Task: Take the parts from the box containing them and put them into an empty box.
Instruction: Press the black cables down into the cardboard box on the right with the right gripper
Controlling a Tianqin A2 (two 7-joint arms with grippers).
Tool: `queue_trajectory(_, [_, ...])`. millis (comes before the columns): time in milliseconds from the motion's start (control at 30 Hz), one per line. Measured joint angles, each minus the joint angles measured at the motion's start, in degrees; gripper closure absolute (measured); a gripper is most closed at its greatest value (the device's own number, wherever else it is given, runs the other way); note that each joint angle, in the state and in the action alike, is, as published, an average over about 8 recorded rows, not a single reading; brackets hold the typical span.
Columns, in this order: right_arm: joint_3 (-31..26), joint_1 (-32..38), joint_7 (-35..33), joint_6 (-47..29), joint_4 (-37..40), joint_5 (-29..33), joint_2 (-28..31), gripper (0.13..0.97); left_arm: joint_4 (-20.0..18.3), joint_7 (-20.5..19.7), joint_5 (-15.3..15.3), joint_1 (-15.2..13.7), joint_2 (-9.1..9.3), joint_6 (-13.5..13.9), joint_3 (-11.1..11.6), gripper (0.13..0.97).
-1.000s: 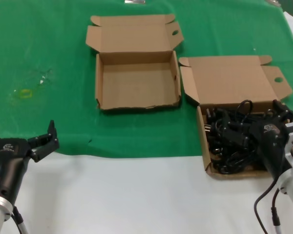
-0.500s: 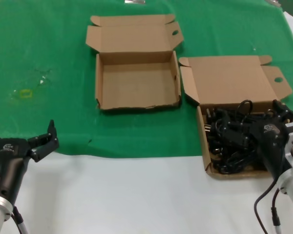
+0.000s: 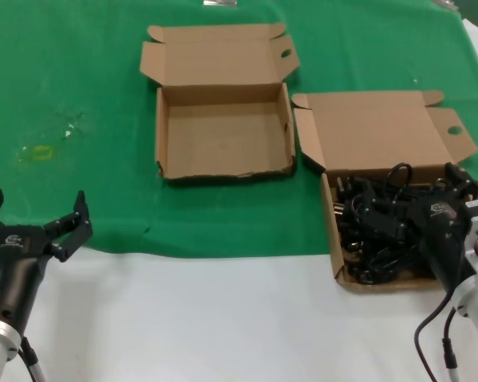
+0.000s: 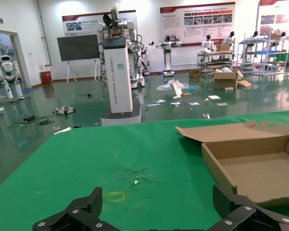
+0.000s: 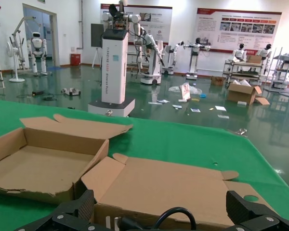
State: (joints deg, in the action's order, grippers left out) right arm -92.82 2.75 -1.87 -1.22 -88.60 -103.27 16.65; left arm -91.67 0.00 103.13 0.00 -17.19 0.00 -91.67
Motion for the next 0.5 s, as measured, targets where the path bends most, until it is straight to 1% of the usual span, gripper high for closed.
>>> queue_trajectory(67, [0.1,0.1,0.0,0.0,0.1,0.0,0.0,0.129,0.0,0.0,0.0,0.0,0.0,0.0,0.0,0.245])
queue_trajectory(333, [0.1,1.0,0.3,-0.2,0.6,-0.2,1.4,0.129,0.0,0.0,0.0,0.0,0.0,0.0,0.0,0.408])
queue_trajectory(367, [0.0,1.1,0.4,-0.3,0.6,-0.2,1.8,0.129,0.0,0.0,0.0,0.0,0.0,0.0,0.0,0.408])
queue_trajectory(500, [-1.2,1.8,1.1,-1.4,0.3,0.0,4.9,0.129,0.0,0.0,0.0,0.0,0.0,0.0,0.0,0.521])
